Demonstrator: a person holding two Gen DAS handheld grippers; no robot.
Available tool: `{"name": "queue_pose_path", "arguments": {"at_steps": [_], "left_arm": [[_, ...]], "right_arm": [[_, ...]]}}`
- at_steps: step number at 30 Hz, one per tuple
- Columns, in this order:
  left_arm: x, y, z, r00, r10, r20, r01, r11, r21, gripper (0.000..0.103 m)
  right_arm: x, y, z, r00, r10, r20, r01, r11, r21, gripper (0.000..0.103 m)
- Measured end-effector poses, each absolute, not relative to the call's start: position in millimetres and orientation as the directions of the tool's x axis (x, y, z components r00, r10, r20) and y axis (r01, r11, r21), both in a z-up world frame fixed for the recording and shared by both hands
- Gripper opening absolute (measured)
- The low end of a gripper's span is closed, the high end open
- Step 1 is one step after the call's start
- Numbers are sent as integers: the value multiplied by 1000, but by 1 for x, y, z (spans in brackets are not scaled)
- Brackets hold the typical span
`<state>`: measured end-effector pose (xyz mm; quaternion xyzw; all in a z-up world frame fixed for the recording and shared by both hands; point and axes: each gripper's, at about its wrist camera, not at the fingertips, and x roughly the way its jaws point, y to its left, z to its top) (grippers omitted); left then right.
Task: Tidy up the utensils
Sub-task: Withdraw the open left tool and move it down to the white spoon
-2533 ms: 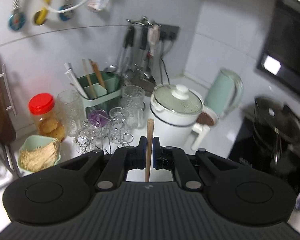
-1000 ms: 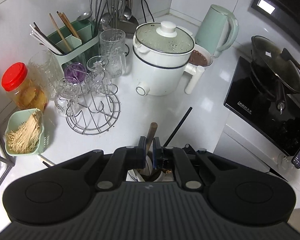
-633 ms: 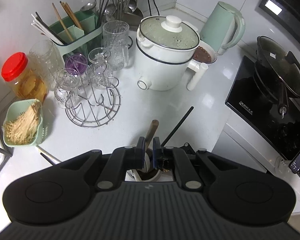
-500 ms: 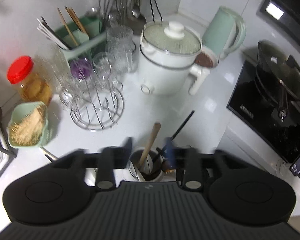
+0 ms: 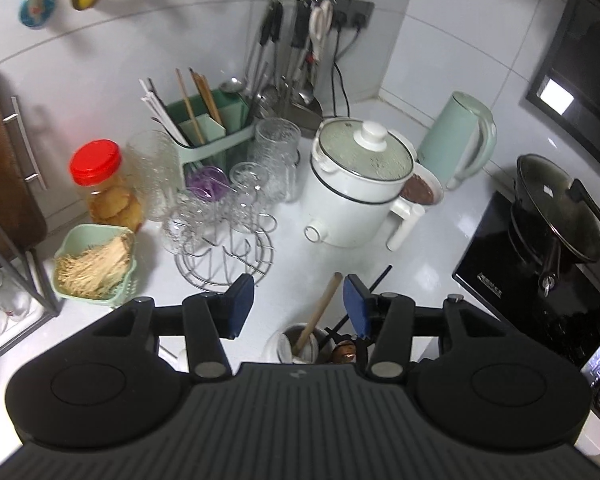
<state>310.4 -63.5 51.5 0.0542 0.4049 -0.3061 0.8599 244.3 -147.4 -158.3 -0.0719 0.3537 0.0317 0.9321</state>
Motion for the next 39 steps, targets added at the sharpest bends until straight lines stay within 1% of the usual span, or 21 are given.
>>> {"name": "queue_pose_path", "arguments": {"at_steps": [3, 5, 7, 10, 17, 19, 22, 27, 30, 39], "left_arm": [[305, -51, 55, 515, -473, -715, 551, 821, -147, 56], [303, -41, 56, 532, -472, -703, 535, 831, -153, 58], [301, -32, 56, 552, -469, -690, 520, 840, -155, 63], [297, -19, 55, 591, -445, -673, 494, 859, -134, 66], [292, 13, 37, 636, -400, -660, 414, 898, -145, 71], [290, 22, 30, 641, -392, -660, 395, 906, -154, 71], [286, 37, 18, 660, -367, -656, 360, 920, -154, 72], [280, 57, -6, 653, -344, -675, 312, 934, -175, 72], [279, 62, -22, 638, -337, -692, 292, 938, -187, 80], [276, 67, -65, 608, -299, -735, 241, 952, -188, 80]], "right_arm": [[244, -147, -158, 749, 7, -663, -107, 988, -111, 91], [244, -147, -158, 751, 6, -661, -107, 988, -112, 91], [244, -147, -159, 752, 7, -659, -107, 988, -112, 91], [243, -147, -159, 754, 8, -657, -109, 988, -113, 92], [242, -148, -159, 754, 10, -657, -114, 987, -116, 92], [244, -149, -158, 747, 27, -664, -122, 988, -97, 95], [244, -150, -158, 740, 54, -670, -135, 988, -70, 103], [242, -153, -156, 742, 75, -667, -136, 990, -40, 103], [241, -156, -154, 741, 91, -665, -137, 990, -17, 103], [219, -149, -140, 781, 122, -612, -197, 979, -57, 103]]}}
